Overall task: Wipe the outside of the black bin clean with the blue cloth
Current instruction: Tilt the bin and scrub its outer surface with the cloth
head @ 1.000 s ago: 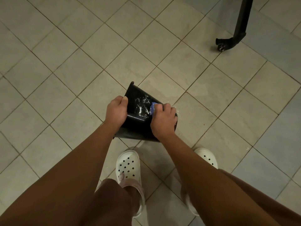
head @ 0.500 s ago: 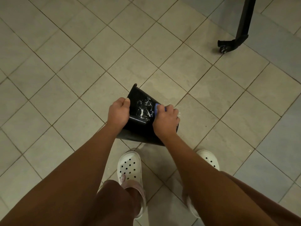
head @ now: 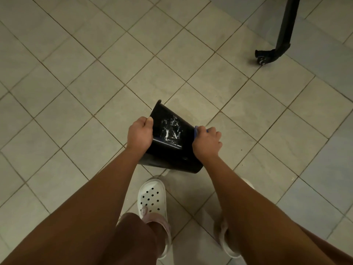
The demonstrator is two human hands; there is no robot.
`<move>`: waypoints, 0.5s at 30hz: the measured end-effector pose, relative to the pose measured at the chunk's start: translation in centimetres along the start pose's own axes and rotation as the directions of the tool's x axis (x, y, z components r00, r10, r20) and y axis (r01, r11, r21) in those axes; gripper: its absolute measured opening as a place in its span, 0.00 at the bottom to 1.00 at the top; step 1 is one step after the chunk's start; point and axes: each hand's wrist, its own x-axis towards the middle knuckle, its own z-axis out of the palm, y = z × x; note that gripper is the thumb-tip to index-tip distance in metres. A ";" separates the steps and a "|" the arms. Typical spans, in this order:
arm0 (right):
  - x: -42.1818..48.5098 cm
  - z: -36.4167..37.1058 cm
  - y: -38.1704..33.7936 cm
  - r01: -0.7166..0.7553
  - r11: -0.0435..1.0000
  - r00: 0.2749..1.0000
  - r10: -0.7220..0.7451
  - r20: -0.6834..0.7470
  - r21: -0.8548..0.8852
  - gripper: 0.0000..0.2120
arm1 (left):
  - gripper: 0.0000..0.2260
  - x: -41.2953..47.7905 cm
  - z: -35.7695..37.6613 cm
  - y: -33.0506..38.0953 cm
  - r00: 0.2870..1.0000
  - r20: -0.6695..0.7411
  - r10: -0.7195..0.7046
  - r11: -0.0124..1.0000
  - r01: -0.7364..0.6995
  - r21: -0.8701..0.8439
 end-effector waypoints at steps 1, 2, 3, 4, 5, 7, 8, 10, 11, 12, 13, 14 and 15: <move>-0.4 0.1 0.3 -0.036 0.999 0.999 0.036 0.002 -0.006 0.17 | 0.16 0.1 0.0 0.0 1.000 0.004 -0.002 1.000 0.002 0.005; -1.1 0.4 0.2 -0.045 0.999 0.999 0.044 -0.010 -0.013 0.18 | 0.17 0.1 0.1 0.0 1.000 0.006 -0.002 1.000 0.002 0.009; -1.9 0.8 -0.3 -0.029 1.000 0.999 0.028 -0.036 -0.012 0.20 | 0.17 0.2 0.0 -0.1 1.000 0.008 0.001 1.000 -0.002 0.013; -2.6 1.2 -1.0 0.011 1.000 0.997 -0.011 -0.071 -0.001 0.21 | 0.17 0.2 0.0 -0.1 1.000 0.011 0.004 1.000 -0.005 0.016; -3.0 1.5 -1.8 0.069 0.998 0.993 -0.068 -0.100 0.009 0.23 | 0.17 0.2 0.0 0.0 1.000 0.015 0.010 1.000 -0.010 0.022; -2.7 1.3 -2.9 0.172 0.985 0.979 -0.169 -0.110 0.013 0.24 | 0.16 0.1 0.0 0.2 1.000 0.021 0.020 0.999 -0.021 0.035; -2.1 1.0 -3.1 0.197 0.980 0.976 -0.195 -0.098 0.008 0.23 | 0.16 0.1 0.0 0.3 1.000 0.021 0.021 0.999 -0.022 0.037; -0.6 0.4 -2.8 0.206 0.979 0.977 -0.205 -0.060 -0.005 0.22 | 0.16 0.1 0.2 0.6 1.000 0.016 0.017 0.999 -0.018 0.031; 0.1 0.1 -2.5 0.179 0.984 0.983 -0.179 -0.035 -0.002 0.21 | 0.17 0.0 0.2 0.7 1.000 0.011 0.017 0.999 -0.017 0.029; 0.5 -0.1 -2.1 0.123 0.992 0.992 -0.123 -0.010 0.004 0.19 | 0.17 0.0 0.3 0.7 1.000 0.008 0.017 0.999 -0.017 0.028; 0.6 -0.3 -1.8 0.042 0.999 0.999 -0.042 0.012 0.004 0.17 | 0.17 0.0 0.3 0.8 1.000 0.006 0.015 0.999 -0.015 0.030; 0.3 -0.4 -1.7 -0.044 0.999 0.999 0.044 0.024 -0.008 0.16 | 0.17 0.0 0.4 0.8 1.000 0.007 0.015 0.999 -0.015 0.035; -0.2 -0.3 -1.8 -0.115 0.993 0.993 0.116 0.025 -0.023 0.16 | 0.17 0.1 0.5 0.7 1.000 0.010 0.016 0.999 -0.017 0.040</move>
